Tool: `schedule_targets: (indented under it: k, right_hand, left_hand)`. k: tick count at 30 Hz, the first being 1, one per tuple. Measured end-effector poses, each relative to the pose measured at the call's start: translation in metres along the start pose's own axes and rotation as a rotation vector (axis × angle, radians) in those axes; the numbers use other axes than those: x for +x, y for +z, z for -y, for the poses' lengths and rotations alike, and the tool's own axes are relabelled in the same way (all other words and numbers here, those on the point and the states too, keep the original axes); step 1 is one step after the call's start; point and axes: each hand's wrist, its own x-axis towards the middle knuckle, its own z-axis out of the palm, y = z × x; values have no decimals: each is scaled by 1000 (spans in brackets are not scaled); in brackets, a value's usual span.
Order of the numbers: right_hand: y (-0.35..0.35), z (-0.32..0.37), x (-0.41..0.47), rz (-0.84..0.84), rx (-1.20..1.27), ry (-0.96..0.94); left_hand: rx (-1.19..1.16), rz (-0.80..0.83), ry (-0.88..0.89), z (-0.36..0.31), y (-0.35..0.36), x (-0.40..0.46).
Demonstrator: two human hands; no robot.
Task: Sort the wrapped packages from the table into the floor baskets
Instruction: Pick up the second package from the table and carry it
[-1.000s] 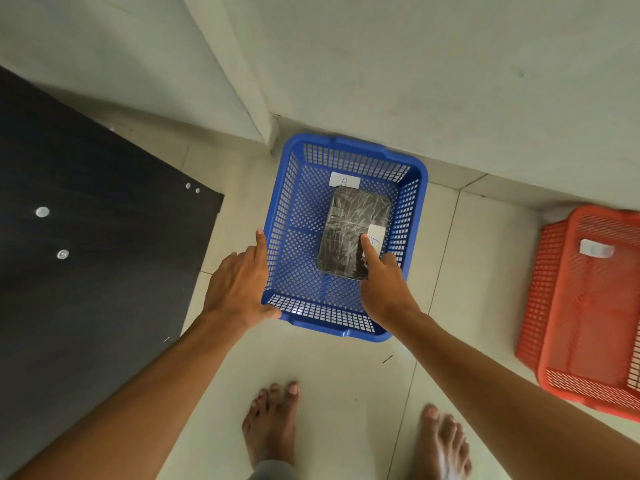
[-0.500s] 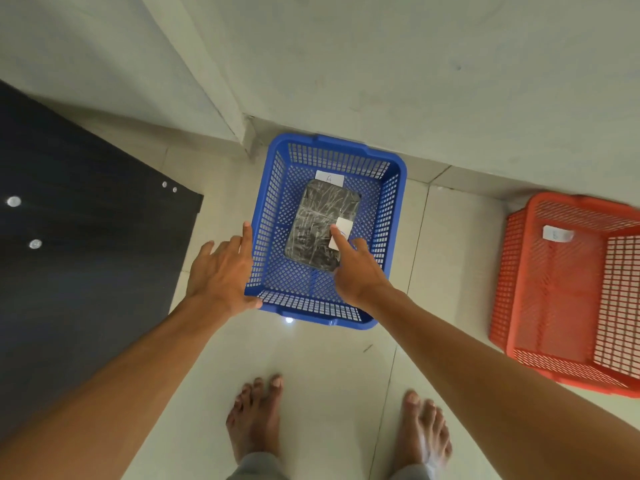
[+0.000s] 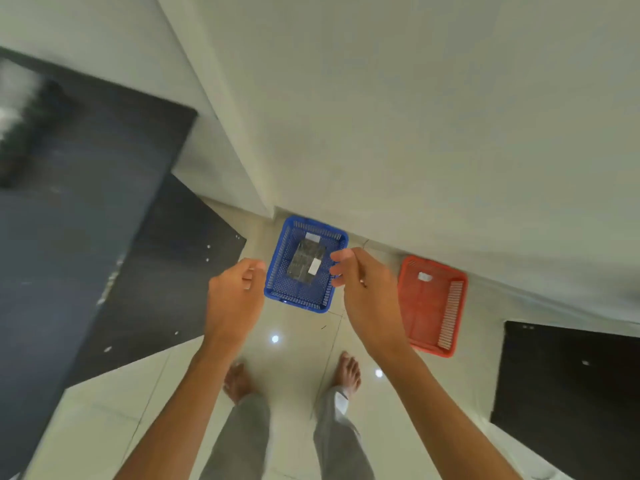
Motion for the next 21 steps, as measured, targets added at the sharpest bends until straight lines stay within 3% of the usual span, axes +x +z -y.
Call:
schedule_targets:
  k: [5,9,15,21]
  right_hand:
    - [-59,144,-85,-44,51,-193]
    - [-59,217,-145,-104,88,-336]
    - [3,284,-231,-169,103,-504]
    - [85,344,-293,-205,165,-575]
  left_hand:
    - [-119,-27,149,-110,-106,-79]
    - [-179,-125,277,-141,-185,-120]
    - [-67,-66,462,-96,-321,-151]
    - [89,-198,545,-25,-455,-166]
